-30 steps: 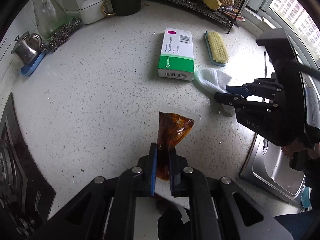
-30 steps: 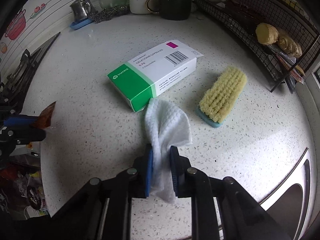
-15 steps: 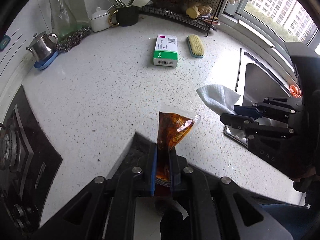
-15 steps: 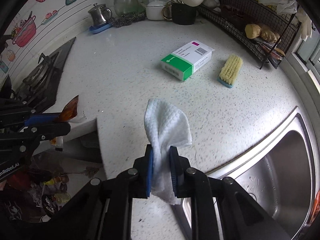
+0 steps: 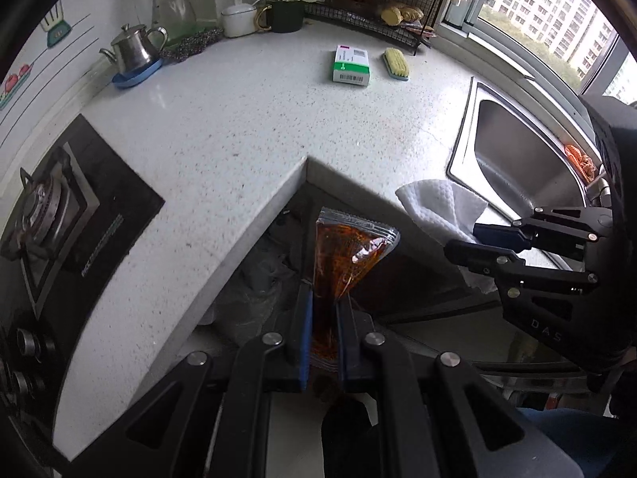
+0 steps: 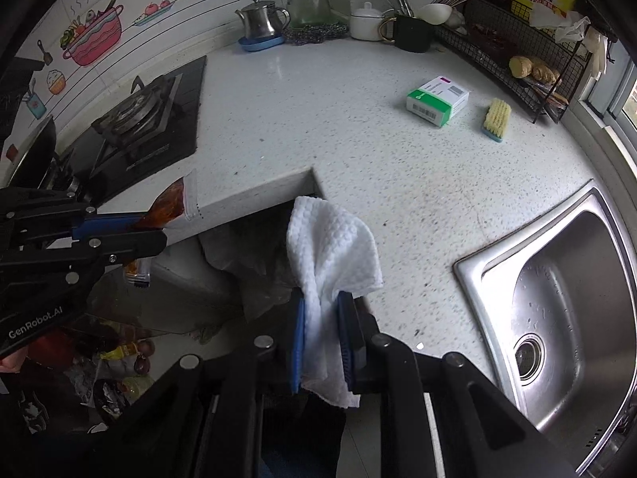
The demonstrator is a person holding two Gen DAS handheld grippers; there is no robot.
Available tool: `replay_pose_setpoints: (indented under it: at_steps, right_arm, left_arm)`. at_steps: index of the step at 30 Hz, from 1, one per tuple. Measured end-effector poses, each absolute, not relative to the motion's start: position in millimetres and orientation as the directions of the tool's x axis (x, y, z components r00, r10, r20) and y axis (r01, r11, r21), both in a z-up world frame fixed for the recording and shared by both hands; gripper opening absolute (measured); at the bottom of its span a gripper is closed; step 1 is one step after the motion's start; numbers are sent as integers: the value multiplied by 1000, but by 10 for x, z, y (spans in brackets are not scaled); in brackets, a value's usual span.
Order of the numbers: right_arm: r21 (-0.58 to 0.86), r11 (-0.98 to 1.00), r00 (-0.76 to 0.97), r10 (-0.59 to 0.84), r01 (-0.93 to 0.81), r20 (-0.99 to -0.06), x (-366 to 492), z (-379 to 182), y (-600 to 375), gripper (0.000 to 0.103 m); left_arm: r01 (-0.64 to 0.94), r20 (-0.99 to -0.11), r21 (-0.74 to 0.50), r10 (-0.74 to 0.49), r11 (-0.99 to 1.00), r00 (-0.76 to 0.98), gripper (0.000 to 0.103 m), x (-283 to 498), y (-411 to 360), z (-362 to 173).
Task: Collect trash
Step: 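Carry the packet with the left gripper while the right gripper carries the wipe to the bin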
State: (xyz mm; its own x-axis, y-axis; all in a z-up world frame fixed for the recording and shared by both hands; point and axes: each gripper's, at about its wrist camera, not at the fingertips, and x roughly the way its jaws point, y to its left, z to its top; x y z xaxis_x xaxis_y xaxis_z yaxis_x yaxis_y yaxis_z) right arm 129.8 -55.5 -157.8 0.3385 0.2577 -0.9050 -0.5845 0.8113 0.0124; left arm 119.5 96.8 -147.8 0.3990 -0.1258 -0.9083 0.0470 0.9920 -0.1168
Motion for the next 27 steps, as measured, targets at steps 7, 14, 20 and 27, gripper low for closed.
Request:
replay_pose_setpoints:
  at_steps: [7,14,20,27]
  right_arm:
    - [20,792,270,231,-611,-935,990,-1925,-392,14]
    - [30,791,214,201,-611,-956,849,-2421,-344,14]
    - [63,802,176,206,-594,-963,825,-2935,-401,15]
    - [60,816,148,175,-574,-973,959,-3677,-465,15]
  left_arm:
    - [-13,-936,-144,-132,989,326,9,867,1063,-1903]
    - [-39,-961,-147,-133,988,244,9,719,1029,-2504]
    - [-37,-975,-150,-141,988,174,9,737,950,-3113]
    - [-43,-981,-158,-152,987,117,9,927,926,-3862]
